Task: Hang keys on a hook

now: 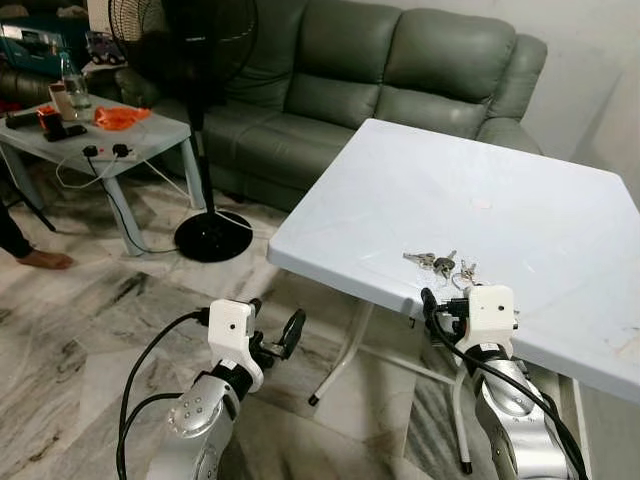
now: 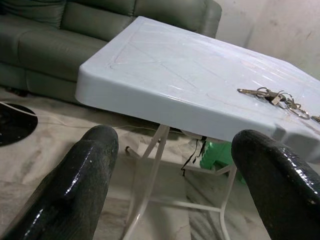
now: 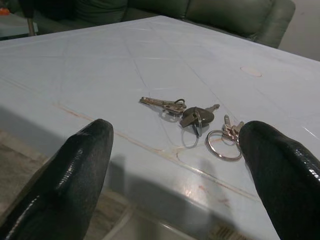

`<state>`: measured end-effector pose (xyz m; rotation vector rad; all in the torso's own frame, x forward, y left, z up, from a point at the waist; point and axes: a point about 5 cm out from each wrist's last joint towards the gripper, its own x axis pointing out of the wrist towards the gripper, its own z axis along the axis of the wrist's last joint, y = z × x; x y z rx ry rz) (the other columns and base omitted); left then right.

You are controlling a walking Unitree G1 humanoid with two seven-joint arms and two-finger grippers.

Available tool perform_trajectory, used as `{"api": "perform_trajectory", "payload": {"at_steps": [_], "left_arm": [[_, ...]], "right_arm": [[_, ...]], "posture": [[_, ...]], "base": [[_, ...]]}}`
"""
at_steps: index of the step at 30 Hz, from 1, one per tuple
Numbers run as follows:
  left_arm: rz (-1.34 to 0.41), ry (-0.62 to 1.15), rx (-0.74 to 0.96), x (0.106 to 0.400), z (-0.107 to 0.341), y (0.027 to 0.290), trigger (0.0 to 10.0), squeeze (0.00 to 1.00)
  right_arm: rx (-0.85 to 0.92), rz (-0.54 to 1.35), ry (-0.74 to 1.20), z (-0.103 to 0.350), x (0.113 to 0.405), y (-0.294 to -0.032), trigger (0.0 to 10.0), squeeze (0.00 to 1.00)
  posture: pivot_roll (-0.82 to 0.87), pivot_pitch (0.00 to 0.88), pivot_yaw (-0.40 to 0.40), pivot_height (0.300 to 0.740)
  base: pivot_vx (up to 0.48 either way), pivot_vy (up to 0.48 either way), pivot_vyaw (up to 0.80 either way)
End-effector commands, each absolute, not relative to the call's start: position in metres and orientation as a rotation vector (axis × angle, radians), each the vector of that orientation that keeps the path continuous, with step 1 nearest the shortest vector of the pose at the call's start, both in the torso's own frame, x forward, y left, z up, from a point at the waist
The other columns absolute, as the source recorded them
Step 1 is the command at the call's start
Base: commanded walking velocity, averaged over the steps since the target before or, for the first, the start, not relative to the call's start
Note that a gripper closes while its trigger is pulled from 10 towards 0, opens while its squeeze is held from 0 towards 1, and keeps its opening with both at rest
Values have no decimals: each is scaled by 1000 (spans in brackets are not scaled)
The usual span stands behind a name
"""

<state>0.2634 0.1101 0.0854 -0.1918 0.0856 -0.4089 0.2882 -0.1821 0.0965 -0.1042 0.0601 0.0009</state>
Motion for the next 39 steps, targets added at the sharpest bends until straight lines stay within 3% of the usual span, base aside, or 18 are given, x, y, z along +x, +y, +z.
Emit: {"api": "perform_trajectory", "payload": {"at_steps": [1,39], "left_arm": [[-425,80,-187,263,88,109,10000,0],[-427,86,-203,263,89,107,10000,0]], "right_arm": [[-113,-2,54,99,289,-184,10000,0],[-113,-8,59,98,288,-184,10000,0]], "posture": [[22,0,-70,740],[19,0,-67,740]], "base": [[289,0,0],[323,0,0]]}}
